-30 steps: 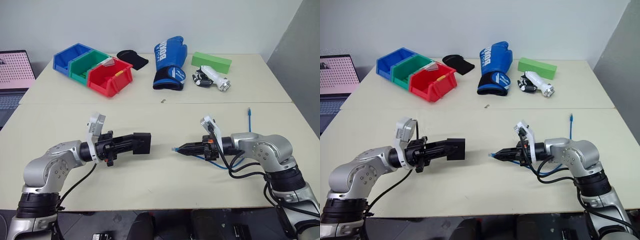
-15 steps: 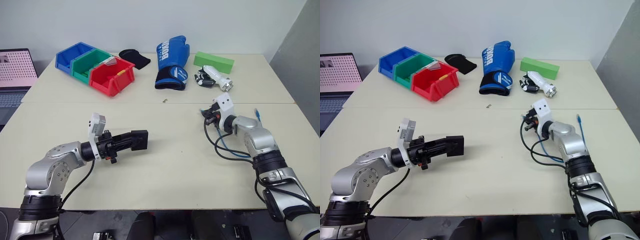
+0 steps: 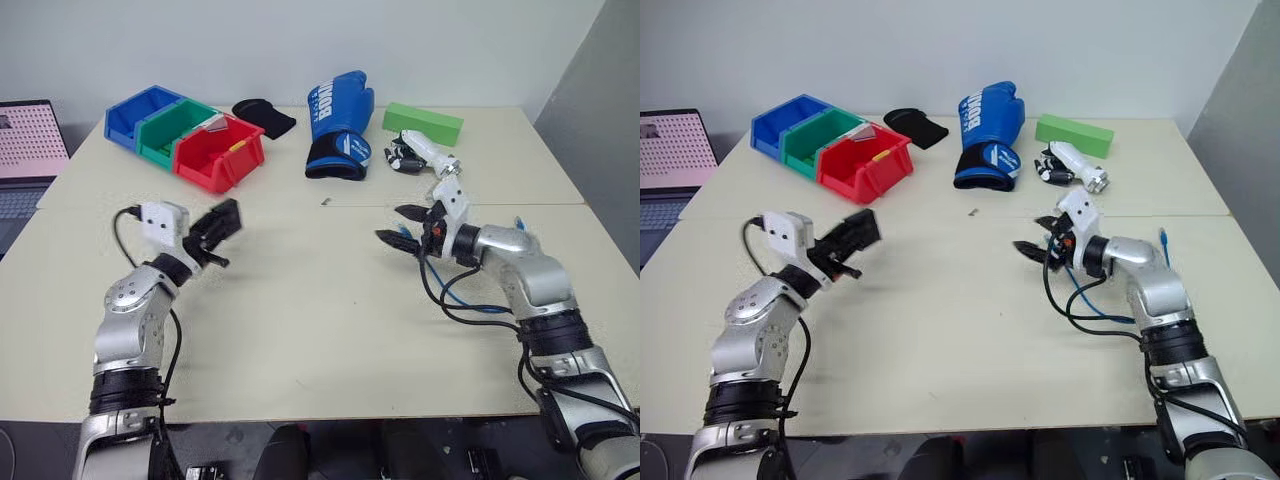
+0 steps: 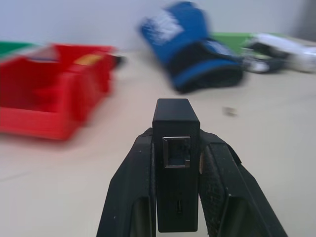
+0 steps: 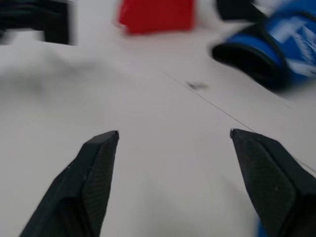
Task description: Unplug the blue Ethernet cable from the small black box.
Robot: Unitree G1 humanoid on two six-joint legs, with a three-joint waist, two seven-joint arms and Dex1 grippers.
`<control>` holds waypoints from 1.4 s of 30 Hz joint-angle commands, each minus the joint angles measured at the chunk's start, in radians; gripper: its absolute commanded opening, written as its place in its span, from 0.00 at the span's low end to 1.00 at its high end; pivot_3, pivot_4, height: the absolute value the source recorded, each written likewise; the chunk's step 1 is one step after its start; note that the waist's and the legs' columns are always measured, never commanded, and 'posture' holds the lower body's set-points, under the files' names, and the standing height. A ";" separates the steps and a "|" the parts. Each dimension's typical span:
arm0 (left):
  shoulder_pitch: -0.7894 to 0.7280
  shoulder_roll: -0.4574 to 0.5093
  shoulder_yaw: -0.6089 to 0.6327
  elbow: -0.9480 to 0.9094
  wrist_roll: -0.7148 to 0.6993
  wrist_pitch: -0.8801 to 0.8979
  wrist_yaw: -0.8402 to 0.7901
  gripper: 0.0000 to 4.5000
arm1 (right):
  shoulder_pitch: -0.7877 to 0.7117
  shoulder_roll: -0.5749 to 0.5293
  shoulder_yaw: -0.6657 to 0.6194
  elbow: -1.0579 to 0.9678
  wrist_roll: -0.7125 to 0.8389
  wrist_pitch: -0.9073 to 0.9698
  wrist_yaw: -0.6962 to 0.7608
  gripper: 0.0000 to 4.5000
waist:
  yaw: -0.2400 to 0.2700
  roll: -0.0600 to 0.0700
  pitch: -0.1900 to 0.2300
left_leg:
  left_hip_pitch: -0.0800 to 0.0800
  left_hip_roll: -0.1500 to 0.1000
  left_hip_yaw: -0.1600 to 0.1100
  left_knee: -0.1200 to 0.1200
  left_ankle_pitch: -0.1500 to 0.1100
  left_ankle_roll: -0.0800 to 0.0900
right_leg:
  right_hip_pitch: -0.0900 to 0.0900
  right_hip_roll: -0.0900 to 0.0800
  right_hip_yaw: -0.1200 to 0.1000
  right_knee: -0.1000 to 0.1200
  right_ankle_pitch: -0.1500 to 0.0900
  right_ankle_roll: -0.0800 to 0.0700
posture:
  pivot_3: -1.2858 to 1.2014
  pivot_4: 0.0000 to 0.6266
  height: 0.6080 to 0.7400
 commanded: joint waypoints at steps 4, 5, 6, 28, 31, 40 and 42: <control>0.012 -0.072 0.016 0.150 0.117 -0.301 0.152 0.17 | -0.031 0.038 0.076 -0.205 0.054 0.092 0.029 0.88 | 0.004 -0.001 -0.001 | 0.000 -0.001 -0.001 0.001 0.000 0.000 | 0.000 0.000 -0.001 0.001 0.000 0.000 | 0.52 0.24 1.00; 0.012 -0.077 0.012 0.170 0.125 -0.321 0.158 0.17 | -0.033 0.037 0.092 -0.213 0.047 0.091 0.035 0.88 | 0.006 -0.001 -0.001 | 0.000 -0.001 -0.001 0.001 0.000 0.000 | 0.000 0.000 -0.001 0.001 0.000 0.000 | 0.52 0.24 1.00; 0.010 -0.085 0.013 0.192 0.124 -0.335 0.162 0.17 | -0.036 0.037 0.112 -0.220 0.036 0.092 0.038 0.88 | 0.008 -0.001 -0.001 | 0.000 -0.001 -0.001 0.001 0.000 0.000 | 0.000 0.000 -0.001 0.001 0.000 0.000 | 0.52 0.24 1.00; 0.190 -0.072 0.029 0.012 0.051 -0.166 0.165 0.95 | -0.011 0.038 0.147 -0.194 -0.091 0.073 -0.010 0.88 | -0.001 -0.001 -0.001 | 0.000 -0.001 -0.001 0.001 0.000 0.000 | 0.000 0.000 -0.001 0.001 0.000 0.000 | 0.52 0.24 1.00; 0.287 -0.033 0.047 -0.198 0.035 -0.003 0.183 0.95 | 0.034 0.013 0.115 -0.213 -0.079 0.088 -0.016 0.88 | 0.000 -0.002 -0.001 | 0.000 0.000 -0.001 0.000 0.000 0.000 | 0.000 -0.001 -0.001 0.001 0.000 0.000 | 0.52 0.24 1.00; 0.510 0.181 0.081 -0.618 -0.091 0.367 0.001 0.95 | 0.118 -0.126 -0.004 -0.193 -0.040 0.082 0.054 0.88 | 0.003 -0.001 -0.001 | 0.001 -0.002 -0.001 0.000 0.000 0.000 | 0.002 0.001 -0.001 0.001 0.000 0.000 | 0.52 0.24 1.00; 0.523 0.225 0.118 -0.633 -0.130 0.415 -0.047 0.95 | 0.128 -0.175 -0.034 -0.169 -0.033 0.079 0.088 0.88 | 0.003 -0.001 -0.001 | 0.001 -0.001 -0.001 0.000 0.000 0.000 | 0.002 0.001 -0.001 0.000 0.000 0.000 | 0.52 0.24 1.00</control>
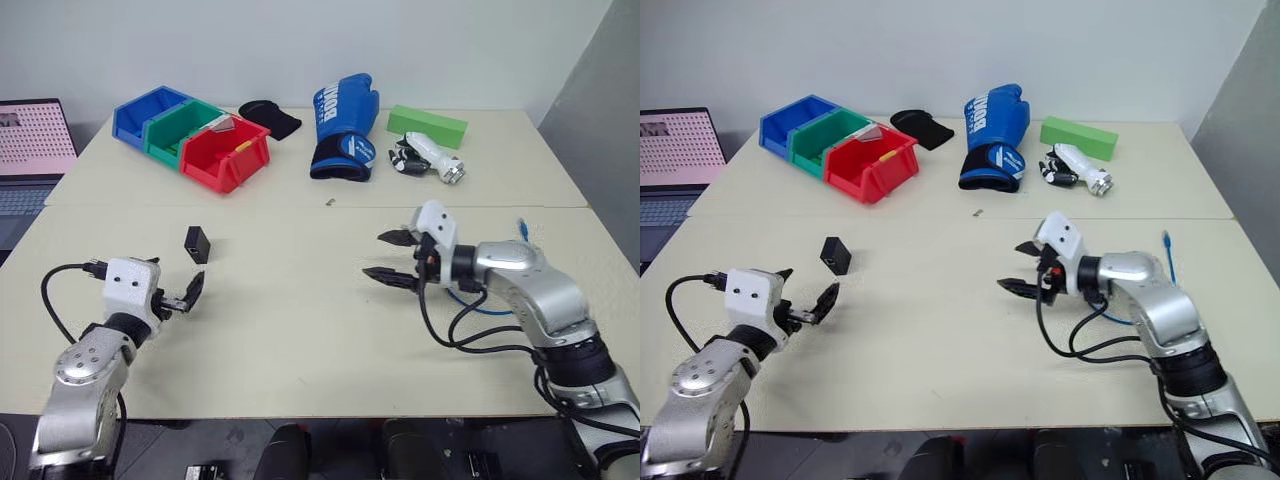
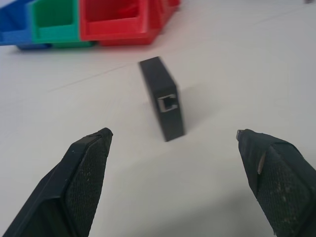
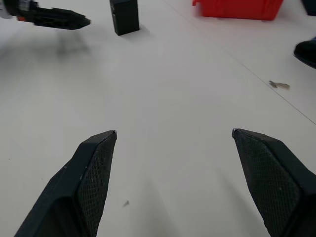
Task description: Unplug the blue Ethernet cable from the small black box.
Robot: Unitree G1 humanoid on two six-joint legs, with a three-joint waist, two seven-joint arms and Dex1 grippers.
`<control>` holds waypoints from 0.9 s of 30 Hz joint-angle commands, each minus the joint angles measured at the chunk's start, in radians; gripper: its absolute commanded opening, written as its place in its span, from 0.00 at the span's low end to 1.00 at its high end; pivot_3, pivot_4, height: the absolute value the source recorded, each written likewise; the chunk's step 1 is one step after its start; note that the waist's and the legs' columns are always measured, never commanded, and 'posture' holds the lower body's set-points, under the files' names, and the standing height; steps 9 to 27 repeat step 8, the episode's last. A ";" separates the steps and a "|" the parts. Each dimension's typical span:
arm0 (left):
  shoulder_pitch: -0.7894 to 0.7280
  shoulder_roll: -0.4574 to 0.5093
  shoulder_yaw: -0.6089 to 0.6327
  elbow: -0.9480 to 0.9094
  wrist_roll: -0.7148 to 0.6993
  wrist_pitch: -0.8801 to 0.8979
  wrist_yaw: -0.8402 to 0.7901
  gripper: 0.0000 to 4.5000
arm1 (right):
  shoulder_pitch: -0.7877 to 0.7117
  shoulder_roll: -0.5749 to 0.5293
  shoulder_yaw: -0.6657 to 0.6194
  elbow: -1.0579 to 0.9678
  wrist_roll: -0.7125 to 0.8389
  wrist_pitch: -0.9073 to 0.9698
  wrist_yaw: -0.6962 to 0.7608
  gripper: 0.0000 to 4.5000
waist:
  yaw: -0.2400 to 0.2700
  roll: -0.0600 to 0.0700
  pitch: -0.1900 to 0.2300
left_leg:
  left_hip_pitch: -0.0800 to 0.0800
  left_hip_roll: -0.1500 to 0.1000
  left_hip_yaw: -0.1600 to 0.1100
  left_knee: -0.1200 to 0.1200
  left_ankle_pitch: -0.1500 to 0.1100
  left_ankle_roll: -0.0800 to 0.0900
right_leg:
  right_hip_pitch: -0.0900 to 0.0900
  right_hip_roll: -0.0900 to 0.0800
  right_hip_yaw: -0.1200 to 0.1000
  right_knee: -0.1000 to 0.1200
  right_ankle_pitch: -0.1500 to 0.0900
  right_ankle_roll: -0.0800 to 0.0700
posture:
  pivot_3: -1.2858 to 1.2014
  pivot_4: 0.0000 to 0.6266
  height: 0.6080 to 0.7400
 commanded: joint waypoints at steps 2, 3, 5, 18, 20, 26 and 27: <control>0.022 0.096 0.124 -0.076 -0.126 0.094 -0.129 0.95 | 0.025 -0.107 -0.098 0.028 0.038 -0.023 0.087 0.88 | 0.000 0.000 0.000 | 0.000 0.001 0.000 0.000 0.000 0.000 | 0.000 0.000 0.000 0.000 0.000 0.000 | 0.52 0.24 1.00; 0.029 0.116 0.135 -0.083 -0.140 0.105 -0.158 0.95 | 0.032 -0.126 -0.106 0.036 0.040 -0.025 0.100 0.88 | 0.000 0.000 0.000 | 0.000 0.001 0.000 0.000 0.000 0.000 | 0.000 0.000 -0.001 0.000 0.000 0.000 | 0.52 0.24 1.00; 0.035 0.148 0.155 -0.098 -0.180 0.146 -0.200 0.95 | 0.037 -0.154 -0.114 0.048 0.042 -0.030 0.118 0.88 | -0.001 0.000 0.000 | 0.000 0.001 0.001 -0.001 0.000 0.000 | 0.000 0.000 0.000 0.000 0.000 0.000 | 0.52 0.24 1.00; 0.026 0.177 0.168 -0.092 -0.208 0.188 -0.230 0.95 | 0.032 -0.167 -0.118 0.060 0.042 -0.030 0.123 0.88 | -0.001 0.000 0.000 | 0.001 0.001 0.001 -0.001 0.000 0.000 | 0.000 0.000 0.000 0.000 0.000 0.000 | 0.52 0.24 1.00; 0.026 0.177 0.168 -0.092 -0.208 0.188 -0.230 0.95 | 0.032 -0.167 -0.118 0.060 0.042 -0.030 0.123 0.88 | -0.001 0.000 0.000 | 0.001 0.001 0.001 -0.001 0.000 0.000 | 0.000 0.000 0.000 0.000 0.000 0.000 | 0.52 0.24 1.00; 0.026 0.177 0.168 -0.092 -0.208 0.188 -0.230 0.95 | 0.032 -0.167 -0.118 0.060 0.042 -0.030 0.123 0.88 | -0.001 0.000 0.000 | 0.001 0.001 0.001 -0.001 0.000 0.000 | 0.000 0.000 0.000 0.000 0.000 0.000 | 0.52 0.24 1.00; 0.026 0.177 0.168 -0.092 -0.208 0.188 -0.230 0.95 | 0.032 -0.167 -0.118 0.060 0.042 -0.030 0.123 0.88 | -0.001 0.000 0.000 | 0.001 0.001 0.001 -0.001 0.000 0.000 | 0.000 0.000 0.000 0.000 0.000 0.000 | 0.52 0.24 1.00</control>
